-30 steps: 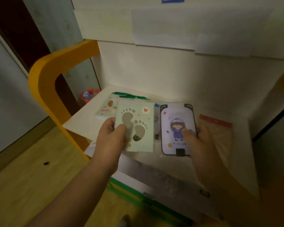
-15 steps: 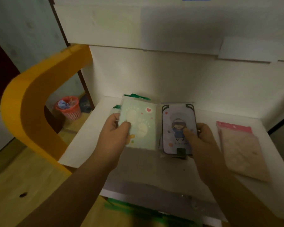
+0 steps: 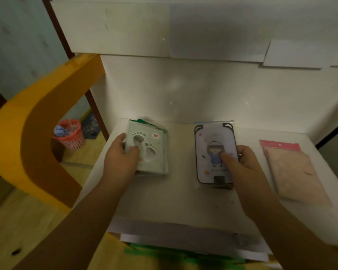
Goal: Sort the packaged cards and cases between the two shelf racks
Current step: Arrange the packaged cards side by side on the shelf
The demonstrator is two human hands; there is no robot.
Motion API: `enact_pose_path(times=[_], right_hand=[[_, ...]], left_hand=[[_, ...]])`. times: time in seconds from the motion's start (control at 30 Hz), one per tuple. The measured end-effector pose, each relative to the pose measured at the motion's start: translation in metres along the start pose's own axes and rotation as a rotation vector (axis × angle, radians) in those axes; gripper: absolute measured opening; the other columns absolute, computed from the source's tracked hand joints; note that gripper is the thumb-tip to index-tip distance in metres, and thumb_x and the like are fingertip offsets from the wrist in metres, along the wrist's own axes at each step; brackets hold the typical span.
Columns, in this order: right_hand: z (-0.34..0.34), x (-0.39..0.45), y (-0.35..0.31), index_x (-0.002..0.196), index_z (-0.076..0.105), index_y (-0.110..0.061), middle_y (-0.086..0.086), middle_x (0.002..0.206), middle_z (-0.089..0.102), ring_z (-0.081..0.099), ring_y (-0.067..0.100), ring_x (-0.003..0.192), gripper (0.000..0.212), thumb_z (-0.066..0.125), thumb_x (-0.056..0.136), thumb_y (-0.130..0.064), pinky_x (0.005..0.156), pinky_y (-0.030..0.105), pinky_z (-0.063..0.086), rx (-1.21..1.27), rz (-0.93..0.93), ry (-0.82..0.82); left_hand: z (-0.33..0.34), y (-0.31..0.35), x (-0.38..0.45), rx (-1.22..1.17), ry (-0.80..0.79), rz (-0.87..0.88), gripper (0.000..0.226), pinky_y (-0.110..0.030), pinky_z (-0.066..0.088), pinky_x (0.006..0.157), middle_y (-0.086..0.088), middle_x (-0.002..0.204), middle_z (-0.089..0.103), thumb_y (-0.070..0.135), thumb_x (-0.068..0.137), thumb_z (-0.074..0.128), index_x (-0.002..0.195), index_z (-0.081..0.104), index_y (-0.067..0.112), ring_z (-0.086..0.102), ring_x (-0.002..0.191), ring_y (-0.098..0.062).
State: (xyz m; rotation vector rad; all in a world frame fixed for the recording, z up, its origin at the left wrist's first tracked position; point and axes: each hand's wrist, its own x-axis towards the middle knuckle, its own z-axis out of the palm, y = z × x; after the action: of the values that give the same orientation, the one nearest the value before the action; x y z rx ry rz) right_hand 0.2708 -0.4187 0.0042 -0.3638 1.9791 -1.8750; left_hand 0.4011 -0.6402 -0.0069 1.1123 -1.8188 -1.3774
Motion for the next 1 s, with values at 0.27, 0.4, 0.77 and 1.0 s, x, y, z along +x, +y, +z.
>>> enact_pose_path(times=[0.27,0.4,0.77,1.0], right_hand=[[0.001,-0.001,0.002,0.104,0.053,-0.026,0.004,0.105,0.069,0.071,0.02,0.094,0.005,0.054,0.099,-0.025,0.067,0.031,0.061,-0.015,0.007,0.023],[-0.001,-0.001,0.003,0.102,0.053,-0.026,0.004,0.104,0.07,0.071,0.021,0.093,0.003,0.054,0.099,-0.025,0.07,0.035,0.06,-0.026,0.009,0.032],[-0.014,-0.008,-0.002,0.105,0.056,-0.022,0.0,0.099,0.071,0.072,0.014,0.083,0.012,0.048,0.102,-0.03,0.061,0.025,0.056,-0.011,0.061,0.085],[-0.034,-0.012,-0.009,0.106,0.06,-0.02,0.0,0.092,0.075,0.073,0.009,0.069,0.012,0.051,0.101,-0.027,0.049,0.019,0.051,-0.022,0.068,0.08]], left_hand=[[0.003,-0.011,0.002,0.175,-0.02,0.048,0.039,-0.022,0.049,0.067,0.008,0.105,0.052,0.015,0.097,0.052,0.136,0.049,0.013,0.059,0.092,-0.016],[0.006,-0.014,0.002,0.212,-0.033,0.069,0.042,-0.017,0.044,0.067,0.002,0.113,0.052,0.016,0.099,0.051,0.14,0.046,0.01,0.053,0.094,-0.013],[0.008,-0.01,-0.003,0.611,-0.003,0.075,0.049,-0.05,0.025,0.108,0.0,0.154,0.034,0.032,0.091,0.058,0.139,0.049,0.029,0.027,0.137,-0.032],[0.025,0.004,-0.025,0.605,-0.041,0.378,0.036,-0.041,0.03,0.101,0.006,0.143,0.048,0.023,0.088,0.064,0.123,0.062,0.029,0.034,0.128,-0.022]])
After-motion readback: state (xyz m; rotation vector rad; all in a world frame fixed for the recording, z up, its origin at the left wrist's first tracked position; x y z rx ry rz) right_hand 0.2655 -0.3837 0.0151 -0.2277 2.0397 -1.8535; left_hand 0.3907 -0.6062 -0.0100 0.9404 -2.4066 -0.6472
